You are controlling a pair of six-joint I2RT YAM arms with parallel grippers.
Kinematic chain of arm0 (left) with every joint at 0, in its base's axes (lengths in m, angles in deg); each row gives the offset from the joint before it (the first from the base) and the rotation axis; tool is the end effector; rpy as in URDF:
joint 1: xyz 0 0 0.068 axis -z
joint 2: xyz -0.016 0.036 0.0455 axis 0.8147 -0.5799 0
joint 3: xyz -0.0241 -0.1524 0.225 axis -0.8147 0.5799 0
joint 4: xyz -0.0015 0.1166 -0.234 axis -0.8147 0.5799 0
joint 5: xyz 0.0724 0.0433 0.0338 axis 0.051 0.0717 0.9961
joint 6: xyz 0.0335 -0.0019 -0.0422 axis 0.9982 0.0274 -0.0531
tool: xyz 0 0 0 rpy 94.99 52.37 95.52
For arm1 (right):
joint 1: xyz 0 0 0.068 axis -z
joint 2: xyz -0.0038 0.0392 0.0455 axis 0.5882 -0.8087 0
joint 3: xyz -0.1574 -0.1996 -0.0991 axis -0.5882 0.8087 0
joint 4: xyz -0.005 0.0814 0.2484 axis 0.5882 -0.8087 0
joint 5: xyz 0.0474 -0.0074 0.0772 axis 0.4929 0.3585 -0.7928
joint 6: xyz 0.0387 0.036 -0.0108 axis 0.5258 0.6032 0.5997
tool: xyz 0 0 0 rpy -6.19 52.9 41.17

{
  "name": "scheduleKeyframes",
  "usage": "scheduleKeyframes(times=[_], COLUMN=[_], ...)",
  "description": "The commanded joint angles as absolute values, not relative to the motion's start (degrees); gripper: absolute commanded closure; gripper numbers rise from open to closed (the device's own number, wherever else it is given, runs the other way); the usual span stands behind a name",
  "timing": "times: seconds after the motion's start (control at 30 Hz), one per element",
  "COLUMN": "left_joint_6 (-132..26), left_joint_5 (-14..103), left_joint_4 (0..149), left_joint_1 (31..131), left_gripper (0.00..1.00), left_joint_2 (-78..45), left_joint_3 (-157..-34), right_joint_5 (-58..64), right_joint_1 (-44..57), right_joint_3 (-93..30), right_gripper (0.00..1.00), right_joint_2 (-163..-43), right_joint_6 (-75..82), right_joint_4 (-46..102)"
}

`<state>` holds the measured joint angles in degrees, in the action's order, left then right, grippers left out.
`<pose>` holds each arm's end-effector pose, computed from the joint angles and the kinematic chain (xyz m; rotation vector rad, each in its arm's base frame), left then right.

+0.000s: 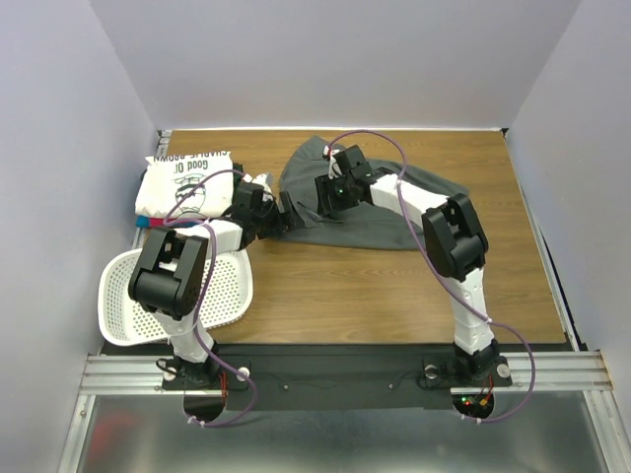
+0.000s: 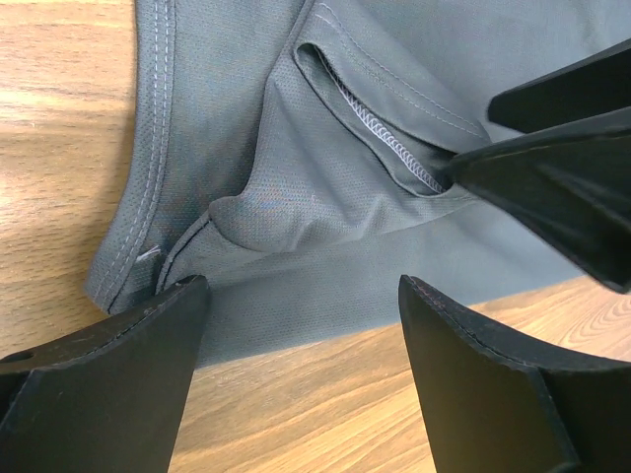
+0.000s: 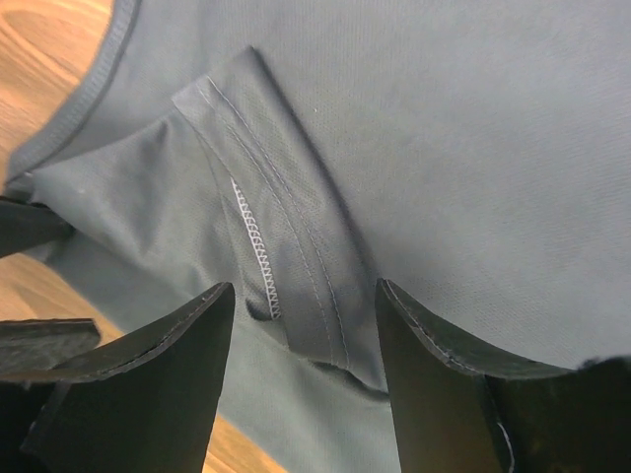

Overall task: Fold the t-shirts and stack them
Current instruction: Fold the tshirt

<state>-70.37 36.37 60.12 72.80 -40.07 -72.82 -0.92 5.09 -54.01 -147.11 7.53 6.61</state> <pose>0.3352 -0.1210 0.1707 -0.0281 2.2144 -0.7781 0.4157 0.2572 0.1902 -0.5262 2.4270 0.5576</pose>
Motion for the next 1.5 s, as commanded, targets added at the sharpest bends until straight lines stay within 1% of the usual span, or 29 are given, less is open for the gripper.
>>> scheduleKeyframes(times=[0.0,0.17,0.27,0.33,0.37,0.4,0.43,0.47,0.63,0.73,0.87,0.9,0.93,0.97,1.03,1.07,1.33,1.47], left_joint_6=[-70.1,-70.2,-70.3,-70.4,-70.4,-70.3,-70.4,-70.3,-70.3,-70.4,-70.6,-70.6,-70.6,-70.6,-70.6,-70.6,-70.7,-71.2], left_joint_5=[35.7,35.0,34.9,34.9,34.8,34.8,34.7,34.6,34.6,34.5,34.0,34.0,34.1,34.1,34.0,34.0,33.6,33.2], left_joint_4=[58.7,58.4,58.2,58.2,58.2,58.1,58.1,58.0,57.5,57.2,56.6,56.5,56.4,56.3,56.2,56.3,56.2,55.7], left_joint_1=[72.2,71.7,71.5,71.4,71.3,71.3,71.2,71.1,70.6,70.3,69.9,69.9,69.9,69.7,69.6,69.6,69.4,69.4], left_gripper=[0.11,0.11,0.10,0.11,0.10,0.11,0.11,0.11,0.10,0.10,0.11,0.10,0.11,0.11,0.10,0.10,0.10,0.10], left_joint_2=[-39.6,-39.7,-39.7,-39.7,-39.6,-39.6,-39.7,-39.6,-39.7,-40.0,-40.5,-40.6,-40.5,-40.5,-40.3,-40.3,-39.9,-39.9], left_joint_3=[-71.9,-71.6,-71.3,-71.2,-71.0,-70.9,-70.8,-70.4,-69.3,-68.8,-68.0,-67.9,-67.8,-67.7,-67.4,-67.3,-67.4,-67.4], right_joint_5=[-1.5,1.2,2.1,3.3,3.8,4.7,5.2,5.5,9.4,12.6,18.3,19.8,21.1,22.1,24.1,24.6,18.8,13.4], right_joint_1=[4.5,4.0,4.1,4.1,4.1,4.0,4.1,4.0,4.1,4.1,4.1,4.2,4.2,4.5,5.0,5.0,4.7,3.9], right_joint_3=[-55.5,-55.6,-55.6,-55.8,-55.9,-56.4,-56.6,-57.0,-59.1,-59.9,-60.6,-60.5,-60.5,-60.4,-60.0,-59.9,-54.7,-49.6], right_gripper=[0.36,0.42,0.49,0.54,0.59,0.62,0.67,0.70,0.75,0.73,0.66,0.61,0.61,0.57,0.52,0.52,0.41,0.38], right_joint_2=[-147.6,-148.6,-149.0,-149.1,-149.2,-149.3,-149.6,-149.6,-149.8,-150.0,-150.8,-150.9,-151.0,-151.1,-151.1,-151.0,-142.7,-137.1], right_joint_6=[6.3,5.8,5.6,5.5,5.5,5.5,5.5,5.5,7.0,8.4,9.0,9.2,9.2,9.2,9.4,9.3,5.6,2.9], right_joint_4=[8.4,7.6,7.1,6.8,6.7,6.6,6.4,6.4,6.4,6.4,6.4,6.4,6.4,6.4,6.4,6.3,8.6,11.3])
